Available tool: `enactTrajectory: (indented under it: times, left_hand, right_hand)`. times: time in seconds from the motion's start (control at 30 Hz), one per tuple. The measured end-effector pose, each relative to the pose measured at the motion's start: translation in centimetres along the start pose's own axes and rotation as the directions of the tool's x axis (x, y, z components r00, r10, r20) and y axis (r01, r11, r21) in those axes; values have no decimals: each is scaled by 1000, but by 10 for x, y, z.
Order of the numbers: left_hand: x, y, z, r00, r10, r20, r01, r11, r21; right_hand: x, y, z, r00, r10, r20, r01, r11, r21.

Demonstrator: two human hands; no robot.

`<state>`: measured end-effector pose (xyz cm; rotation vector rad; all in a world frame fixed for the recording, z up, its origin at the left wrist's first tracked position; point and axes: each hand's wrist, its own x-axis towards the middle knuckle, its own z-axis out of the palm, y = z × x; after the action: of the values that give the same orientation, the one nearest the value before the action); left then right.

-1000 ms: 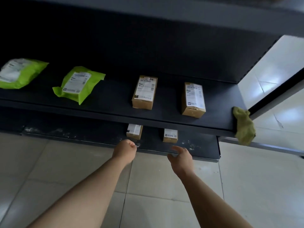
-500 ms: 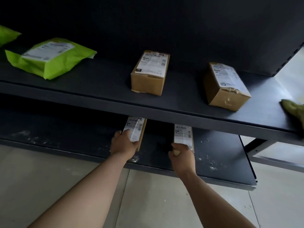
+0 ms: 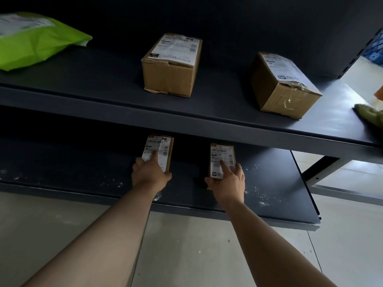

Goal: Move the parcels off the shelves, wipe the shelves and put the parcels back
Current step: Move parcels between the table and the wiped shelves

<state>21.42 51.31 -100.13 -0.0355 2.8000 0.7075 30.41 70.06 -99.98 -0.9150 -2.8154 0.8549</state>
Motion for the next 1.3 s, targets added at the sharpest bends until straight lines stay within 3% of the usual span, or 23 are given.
enactTrajectory:
  times: [0.13,0.3,0.5,0.73,1.07,1.3]
  left_hand:
    - [-1,1,-4,1000,26,6,-26,999,19]
    - [-12,1,-5,999,26,37,-28,997,76]
    - [-31,2,2,998,62,-15,-60,996,72]
    - [-68,19,-8,997,58,55,-63,993,102]
    - [-170,53,-84,966,-23,258,-16,989,146]
    - [-247,108,-198,947,1,320,-56,985,163]
  right_hand:
    - [6,-5,9,1000,3,30,1,988,-156]
    - [6,-9,12,998,57,39,-48,974,-220]
    - [-5,0,4,1000,-11,-21,6,974,-224]
    - [-41,15,-26,999,29,-31,-35,972,-233]
    - [-143,-18,-130,980,185,67,-167,963,-212]
    - [-219,-79,-251,969,241,61,-224,953,-206]
